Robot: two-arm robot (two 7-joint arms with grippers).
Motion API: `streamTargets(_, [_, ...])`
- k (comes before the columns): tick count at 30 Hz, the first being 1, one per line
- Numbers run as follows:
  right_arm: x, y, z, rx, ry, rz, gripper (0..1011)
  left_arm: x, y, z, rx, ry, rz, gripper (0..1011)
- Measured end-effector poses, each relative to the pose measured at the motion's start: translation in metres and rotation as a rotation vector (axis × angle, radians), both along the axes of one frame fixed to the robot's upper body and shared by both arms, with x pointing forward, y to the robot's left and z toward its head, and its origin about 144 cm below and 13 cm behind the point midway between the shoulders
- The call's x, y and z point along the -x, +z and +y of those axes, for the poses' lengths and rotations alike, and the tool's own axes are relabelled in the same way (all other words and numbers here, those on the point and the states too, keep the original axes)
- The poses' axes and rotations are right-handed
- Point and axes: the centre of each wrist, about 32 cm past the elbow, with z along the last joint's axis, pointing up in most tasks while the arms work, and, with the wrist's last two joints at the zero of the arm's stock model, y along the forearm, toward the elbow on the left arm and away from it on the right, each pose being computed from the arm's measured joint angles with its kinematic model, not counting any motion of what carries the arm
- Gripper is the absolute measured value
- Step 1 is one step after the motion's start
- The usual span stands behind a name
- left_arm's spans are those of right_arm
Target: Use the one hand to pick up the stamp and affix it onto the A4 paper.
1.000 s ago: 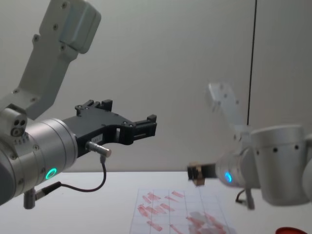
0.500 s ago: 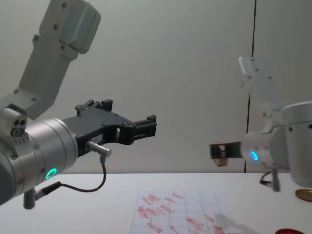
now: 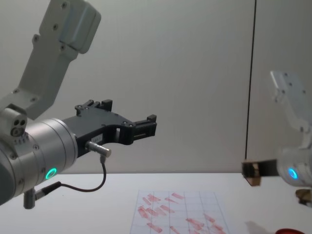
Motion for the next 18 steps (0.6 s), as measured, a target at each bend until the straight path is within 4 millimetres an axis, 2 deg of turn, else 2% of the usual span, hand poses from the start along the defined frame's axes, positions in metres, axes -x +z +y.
streamTargets(7, [0.008,-0.014,-0.017,0.025,-0.033,0.06,219,0.0,0.0,0.0,0.0,0.0,0.0,993])
streamTargets(18, [0.012,-0.034,-0.031,0.06,-0.074,0.136,217,0.0,0.0,0.0,0.0,0.0,0.0,993])
